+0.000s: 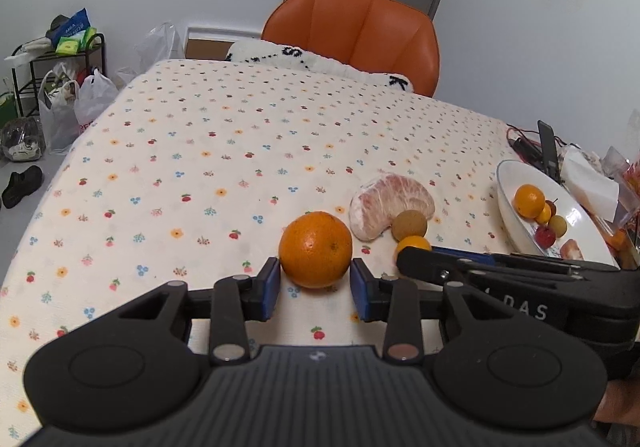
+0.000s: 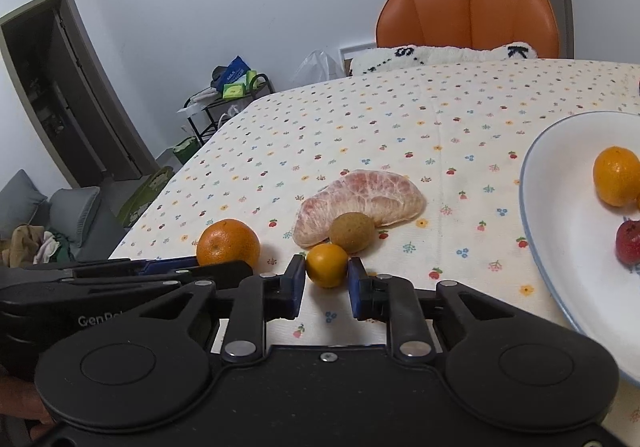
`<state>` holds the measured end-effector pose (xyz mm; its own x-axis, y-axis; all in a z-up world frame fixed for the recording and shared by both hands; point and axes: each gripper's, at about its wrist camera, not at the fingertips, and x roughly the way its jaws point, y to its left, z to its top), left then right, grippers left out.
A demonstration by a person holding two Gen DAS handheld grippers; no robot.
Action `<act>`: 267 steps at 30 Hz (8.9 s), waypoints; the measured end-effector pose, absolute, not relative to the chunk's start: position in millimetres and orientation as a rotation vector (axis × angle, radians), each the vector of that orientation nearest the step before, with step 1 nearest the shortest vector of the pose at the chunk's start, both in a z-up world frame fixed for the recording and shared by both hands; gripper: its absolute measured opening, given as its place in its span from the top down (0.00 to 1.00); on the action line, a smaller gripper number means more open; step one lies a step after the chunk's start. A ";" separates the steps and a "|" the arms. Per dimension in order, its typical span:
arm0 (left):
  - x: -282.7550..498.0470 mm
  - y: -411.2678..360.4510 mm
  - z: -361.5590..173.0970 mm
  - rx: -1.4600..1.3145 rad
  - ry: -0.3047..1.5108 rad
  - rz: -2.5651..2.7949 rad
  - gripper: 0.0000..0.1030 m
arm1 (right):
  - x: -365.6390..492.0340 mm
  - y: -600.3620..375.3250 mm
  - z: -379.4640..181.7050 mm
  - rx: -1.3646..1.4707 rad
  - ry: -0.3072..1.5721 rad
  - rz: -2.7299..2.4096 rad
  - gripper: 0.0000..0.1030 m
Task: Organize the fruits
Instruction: 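Grasp the second large orange with the left tool while the right tool grasps a small orange fruit, then carry both oranges over the white plate and open both tools to release them, then withdraw both tools toward the kiwi-like fruit and pomelo segment, then grasp the brown kiwi-like fruit with the right tool while the left tool grasps the pomelo segment, then carry the kiwi-like fruit and pomelo segment onto the plate and open both tools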
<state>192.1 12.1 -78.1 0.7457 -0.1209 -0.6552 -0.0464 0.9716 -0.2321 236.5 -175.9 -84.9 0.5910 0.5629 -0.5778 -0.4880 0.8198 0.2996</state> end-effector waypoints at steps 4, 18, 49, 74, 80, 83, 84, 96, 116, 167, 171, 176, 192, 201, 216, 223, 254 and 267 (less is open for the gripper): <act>187.7 11.1 -72.0 -0.237 0.709 -0.051 0.67 | 231.1 -179.6 -80.9 0.115 0.697 0.619 0.80; 182.9 -2.0 -57.1 -0.242 0.699 -0.085 0.97 | 213.9 -206.0 -66.5 0.137 0.650 0.593 0.80; 199.0 -32.3 -67.4 -0.204 0.714 -0.123 0.62 | 209.5 -268.1 -53.1 0.200 0.578 0.449 0.80; 208.1 -111.9 -41.6 -0.152 0.655 -0.292 0.62 | 192.3 -349.0 -58.2 0.267 0.553 0.259 0.71; 213.7 -128.2 -40.2 -0.137 0.652 -0.321 0.62 | 190.0 -356.8 -60.1 0.274 0.556 0.252 0.71; 217.9 -134.8 -39.3 -0.134 0.649 -0.333 0.62 | 189.1 -359.2 -59.5 0.278 0.554 0.251 0.71; 219.2 -137.3 -38.5 -0.133 0.647 -0.339 0.62 | 188.6 -360.1 -59.2 0.278 0.553 0.250 0.71; 216.5 -143.9 -29.7 -0.118 0.634 -0.329 0.41 | 184.9 -360.7 -55.2 0.285 0.547 0.263 0.70; 192.9 -82.8 -28.2 -0.143 0.630 -0.176 0.13 | 186.3 -318.5 -47.4 0.254 0.544 0.335 0.36; 174.3 30.6 -51.1 -0.278 0.639 -0.014 0.14 | 218.6 -195.9 -59.7 0.137 0.606 0.544 0.35; 177.4 37.3 -52.6 -0.287 0.633 -0.003 0.14 | 225.7 -185.9 -62.7 0.125 0.619 0.551 0.39; 181.1 43.5 -55.1 -0.295 0.632 0.002 0.14 | 235.5 -175.5 -68.2 0.113 0.637 0.551 0.42; 194.7 52.9 -64.4 -0.302 0.648 0.010 0.14 | 263.5 -156.9 -86.0 0.057 0.670 0.532 0.75; 203.4 34.5 -62.2 -0.274 0.654 -0.010 0.14 | 253.2 -180.9 -76.0 0.105 0.660 0.545 0.75; 223.9 -3.7 -61.9 -0.214 0.657 -0.081 0.14 | 235.5 -221.7 -59.3 0.130 0.615 0.500 0.75; 236.0 -14.3 -67.6 -0.192 0.670 -0.103 0.14 | 232.0 -233.8 -57.4 0.136 0.610 0.480 0.75; 275.8 -51.8 -88.7 0.013 0.680 -0.076 0.46 | 229.7 -246.4 -55.6 0.165 0.591 0.463 0.75; 248.1 -38.3 -80.7 -0.043 0.695 -0.100 0.66 | 227.7 -248.1 -56.7 0.176 0.582 0.460 0.75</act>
